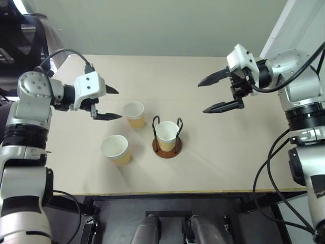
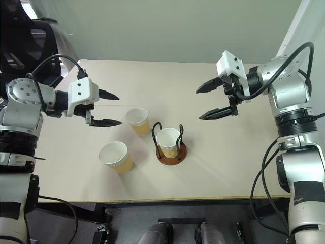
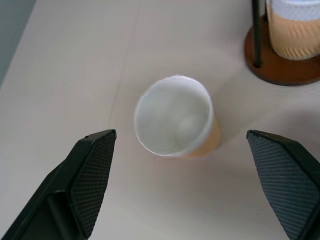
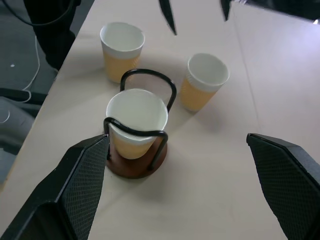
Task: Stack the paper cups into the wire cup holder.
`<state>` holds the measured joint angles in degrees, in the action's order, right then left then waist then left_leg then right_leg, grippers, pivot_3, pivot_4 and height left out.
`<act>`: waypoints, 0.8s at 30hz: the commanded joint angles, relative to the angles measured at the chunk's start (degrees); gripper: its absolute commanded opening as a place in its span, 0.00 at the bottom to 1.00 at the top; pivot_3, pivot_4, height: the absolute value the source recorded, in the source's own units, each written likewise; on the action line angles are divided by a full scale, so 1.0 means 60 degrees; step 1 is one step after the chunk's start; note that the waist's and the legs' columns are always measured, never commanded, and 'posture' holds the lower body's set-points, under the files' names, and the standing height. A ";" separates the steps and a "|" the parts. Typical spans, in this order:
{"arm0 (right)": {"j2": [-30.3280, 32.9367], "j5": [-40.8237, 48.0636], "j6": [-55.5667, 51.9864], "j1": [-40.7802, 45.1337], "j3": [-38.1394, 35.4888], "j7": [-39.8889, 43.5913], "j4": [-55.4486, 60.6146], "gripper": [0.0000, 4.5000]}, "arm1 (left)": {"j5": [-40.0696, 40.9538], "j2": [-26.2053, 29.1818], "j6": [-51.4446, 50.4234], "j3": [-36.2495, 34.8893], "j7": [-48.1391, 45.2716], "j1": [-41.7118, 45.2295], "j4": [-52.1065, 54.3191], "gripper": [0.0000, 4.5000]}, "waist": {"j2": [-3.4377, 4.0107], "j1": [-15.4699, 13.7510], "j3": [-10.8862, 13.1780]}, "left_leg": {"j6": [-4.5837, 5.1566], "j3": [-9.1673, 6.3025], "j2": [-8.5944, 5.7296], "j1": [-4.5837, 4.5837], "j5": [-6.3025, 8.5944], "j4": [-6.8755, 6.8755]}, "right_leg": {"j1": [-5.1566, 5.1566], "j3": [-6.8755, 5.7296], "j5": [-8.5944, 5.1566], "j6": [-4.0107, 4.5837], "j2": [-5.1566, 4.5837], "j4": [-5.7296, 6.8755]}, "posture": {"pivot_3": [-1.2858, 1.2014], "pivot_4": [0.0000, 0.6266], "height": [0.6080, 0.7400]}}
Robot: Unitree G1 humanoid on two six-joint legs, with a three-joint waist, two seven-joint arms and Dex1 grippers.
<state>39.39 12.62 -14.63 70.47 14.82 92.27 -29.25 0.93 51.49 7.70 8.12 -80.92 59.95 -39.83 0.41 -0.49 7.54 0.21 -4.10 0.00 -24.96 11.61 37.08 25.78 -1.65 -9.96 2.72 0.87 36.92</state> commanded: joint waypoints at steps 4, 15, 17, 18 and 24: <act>0.0376 0.0152 -0.0250 0.0448 0.0216 0.0038 0.0138 0.99 | -0.0608 0.0146 0.0139 0.0447 -0.0582 0.0469 -0.0279 1.00 | 0.0000 0.0000 0.0000 | 0.0000 -0.0001 0.0001 0.0001 0.0002 -0.0005 | 0.0001 0.0000 0.0000 -0.0001 0.0001 -0.0001 | 0.52 0.24 1.00; 0.0435 0.0132 -0.0137 0.0647 0.0447 0.0038 -0.0084 0.99 | -0.1493 0.0192 0.1522 0.0925 -0.0529 0.0401 -0.0704 1.00 | 0.0000 0.0005 0.0000 | 0.0007 -0.0002 0.0001 0.0001 -0.0002 -0.0002 | 0.0002 0.0000 0.0000 -0.0001 0.0001 0.0002 | 0.52 0.24 1.00; 0.0436 0.0146 -0.0123 0.0665 0.0480 0.0038 -0.0111 0.99 | -0.1572 0.0142 0.1761 0.0944 -0.0466 0.0350 -0.0808 1.00 | 0.0000 -0.0002 0.0000 | 0.0007 -0.0001 0.0001 0.0001 -0.0002 -0.0003 | 0.0002 0.0000 0.0000 -0.0001 0.0002 0.0002 | 0.52 0.24 1.00; 0.0439 0.0157 -0.0126 0.0674 0.0497 0.0038 -0.0111 0.99 | -0.1615 0.0110 0.1873 0.0950 -0.0411 0.0345 -0.0881 1.00 | 0.0000 -0.0006 0.0000 | 0.0007 -0.0001 0.0001 0.0001 -0.0002 -0.0002 | 0.0001 0.0000 0.0000 -0.0001 0.0001 0.0001 | 0.52 0.24 1.00; 0.0466 0.0164 -0.0052 0.0695 0.0537 0.0038 -0.0095 0.99 | -0.1999 -0.0216 0.2728 0.1007 0.0305 0.0539 -0.1684 1.00 | 0.0000 -0.0007 0.0000 | 0.0011 -0.0001 0.0000 -0.0001 -0.0004 -0.0001 | 0.0001 0.0000 0.0003 -0.0005 0.0000 0.0000 | 0.52 0.24 1.00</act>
<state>41.28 12.78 -15.53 72.69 18.69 92.28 -30.89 -10.68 50.02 22.41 14.48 -80.47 61.25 -49.47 0.41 -0.53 7.54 0.28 -4.11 0.00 -24.96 11.58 37.08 25.78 -1.65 -9.94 2.69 0.87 36.93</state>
